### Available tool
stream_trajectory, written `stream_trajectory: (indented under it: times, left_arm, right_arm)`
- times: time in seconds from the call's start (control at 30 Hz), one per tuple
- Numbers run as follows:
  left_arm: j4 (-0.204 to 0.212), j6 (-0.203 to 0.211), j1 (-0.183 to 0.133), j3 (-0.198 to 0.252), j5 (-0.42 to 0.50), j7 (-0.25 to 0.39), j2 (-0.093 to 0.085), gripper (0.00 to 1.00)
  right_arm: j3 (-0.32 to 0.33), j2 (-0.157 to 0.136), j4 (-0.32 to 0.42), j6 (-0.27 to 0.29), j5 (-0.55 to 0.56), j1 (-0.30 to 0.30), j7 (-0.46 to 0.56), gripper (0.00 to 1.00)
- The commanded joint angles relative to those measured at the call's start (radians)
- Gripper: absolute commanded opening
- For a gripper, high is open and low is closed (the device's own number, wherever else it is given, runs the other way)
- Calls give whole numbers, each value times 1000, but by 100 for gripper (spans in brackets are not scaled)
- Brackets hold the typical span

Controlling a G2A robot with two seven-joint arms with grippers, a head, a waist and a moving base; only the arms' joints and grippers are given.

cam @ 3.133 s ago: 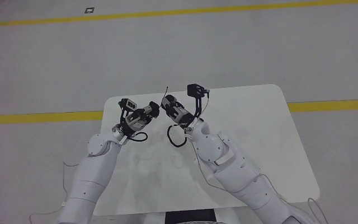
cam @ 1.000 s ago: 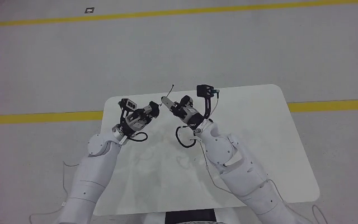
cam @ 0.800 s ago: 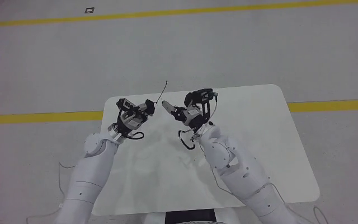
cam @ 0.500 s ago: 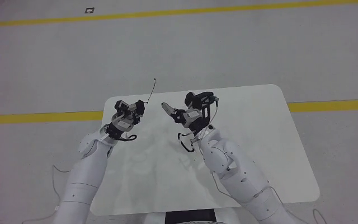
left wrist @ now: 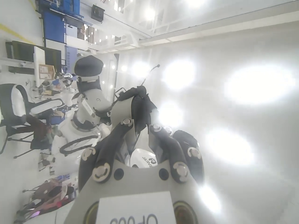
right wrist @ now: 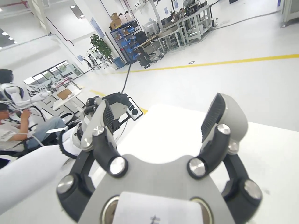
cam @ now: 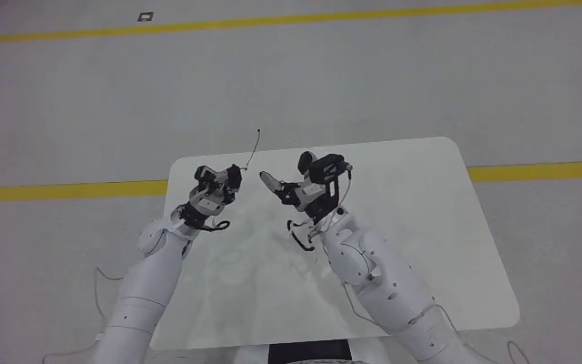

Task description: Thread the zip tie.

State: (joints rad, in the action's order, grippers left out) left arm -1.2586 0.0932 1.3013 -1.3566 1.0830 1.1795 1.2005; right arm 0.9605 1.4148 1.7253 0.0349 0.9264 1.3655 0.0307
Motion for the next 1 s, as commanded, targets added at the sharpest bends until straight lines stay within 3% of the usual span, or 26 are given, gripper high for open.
stream_trajectory:
  times: [0.0, 0.1, 0.17, 0.2, 0.27, 0.57, 0.97]
  left_arm:
    - [0, -2, 0, 0, 3, 0, 0, 0]
    - [0, -2, 0, 0, 3, 0, 0, 0]
    - [0, -2, 0, 0, 3, 0, 0, 0]
    - [0, -2, 0, 0, 3, 0, 0, 0]
    - [0, -2, 0, 0, 3, 0, 0, 0]
    - [0, -2, 0, 0, 3, 0, 0, 0]
    - [0, -2, 0, 0, 3, 0, 0, 0]
  right_arm:
    - [4, 2, 8, -4, -55, -9, 57, 100]
    - [7, 8, 18, -22, -149, -32, 139, 100]
    - [6, 12, 17, -39, -204, -48, 182, 60]
    - [5, 13, 17, -45, -210, -56, 188, 47]
    - [-2, 17, 16, -59, -225, -73, 211, 39]
    - [-33, 29, 32, -97, -242, -118, 238, 27]
    - [-57, 43, 24, -136, -228, -156, 237, 21]
